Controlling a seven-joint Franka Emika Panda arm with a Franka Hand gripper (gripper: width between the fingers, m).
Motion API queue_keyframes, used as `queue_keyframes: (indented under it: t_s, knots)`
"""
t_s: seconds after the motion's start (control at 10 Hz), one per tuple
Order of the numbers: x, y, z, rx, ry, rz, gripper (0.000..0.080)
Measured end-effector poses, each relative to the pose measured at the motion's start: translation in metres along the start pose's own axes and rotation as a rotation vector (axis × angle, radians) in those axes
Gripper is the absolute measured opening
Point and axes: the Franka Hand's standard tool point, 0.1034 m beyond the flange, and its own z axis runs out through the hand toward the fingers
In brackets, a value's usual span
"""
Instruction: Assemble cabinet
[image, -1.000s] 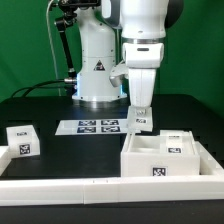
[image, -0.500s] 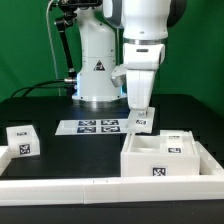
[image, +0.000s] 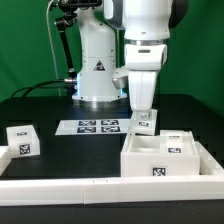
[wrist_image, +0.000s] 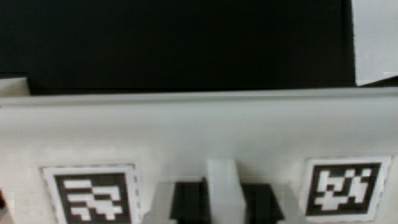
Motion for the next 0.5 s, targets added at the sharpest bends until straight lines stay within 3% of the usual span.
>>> queue_keyframes:
  t_s: [0.2,0.5]
  knots:
    - [0.0039,-0.0004,0.0013,-0.035,0.022,0.004,0.0070]
    - [0.0082,-0.0006,0.0011,-0.055,0.036,0.010,0.0070]
